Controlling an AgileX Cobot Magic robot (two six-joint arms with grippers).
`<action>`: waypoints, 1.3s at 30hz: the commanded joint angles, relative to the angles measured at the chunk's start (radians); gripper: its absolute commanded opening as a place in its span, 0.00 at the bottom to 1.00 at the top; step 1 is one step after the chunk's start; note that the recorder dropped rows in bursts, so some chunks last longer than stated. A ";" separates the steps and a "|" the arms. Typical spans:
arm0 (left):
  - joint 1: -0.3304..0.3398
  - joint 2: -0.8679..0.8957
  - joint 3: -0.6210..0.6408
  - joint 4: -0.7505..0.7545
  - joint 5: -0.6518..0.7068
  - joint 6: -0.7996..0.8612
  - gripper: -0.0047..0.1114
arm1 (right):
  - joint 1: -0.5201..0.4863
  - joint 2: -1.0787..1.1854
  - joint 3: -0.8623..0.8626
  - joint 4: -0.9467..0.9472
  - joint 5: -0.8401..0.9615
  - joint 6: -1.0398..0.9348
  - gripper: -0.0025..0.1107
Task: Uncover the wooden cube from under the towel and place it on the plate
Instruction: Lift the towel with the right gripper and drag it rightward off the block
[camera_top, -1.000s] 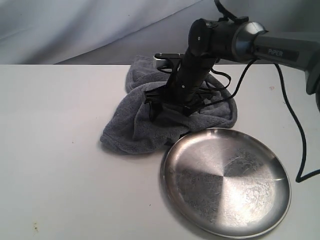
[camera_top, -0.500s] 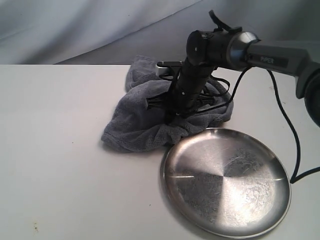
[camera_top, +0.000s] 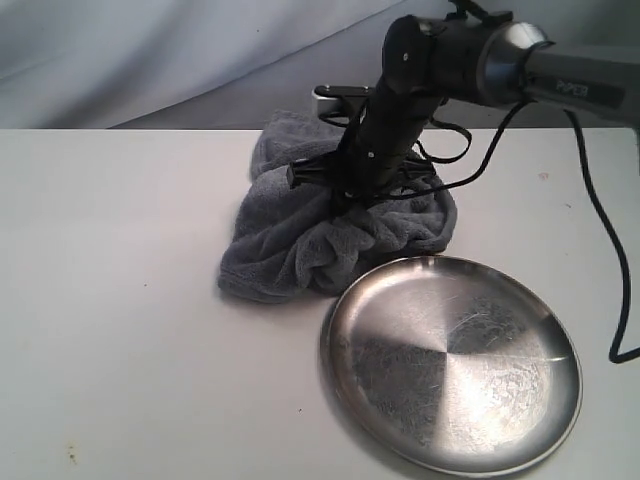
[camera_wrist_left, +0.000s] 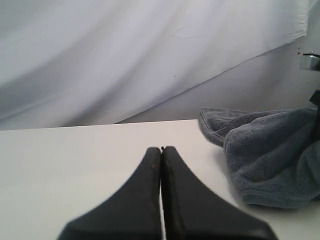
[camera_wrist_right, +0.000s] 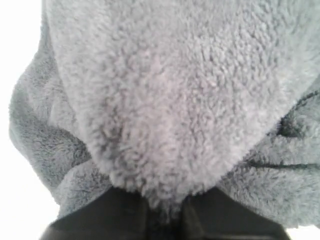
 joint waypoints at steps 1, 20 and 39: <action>-0.005 -0.004 0.004 -0.002 0.000 -0.003 0.04 | 0.003 -0.074 -0.005 0.012 0.018 0.001 0.02; -0.005 -0.004 0.004 -0.002 0.000 -0.003 0.04 | 0.003 -0.245 -0.005 -0.051 -0.057 0.064 0.02; -0.005 -0.004 0.004 -0.002 0.000 -0.003 0.04 | 0.003 -0.245 -0.005 -0.540 -0.214 0.468 0.02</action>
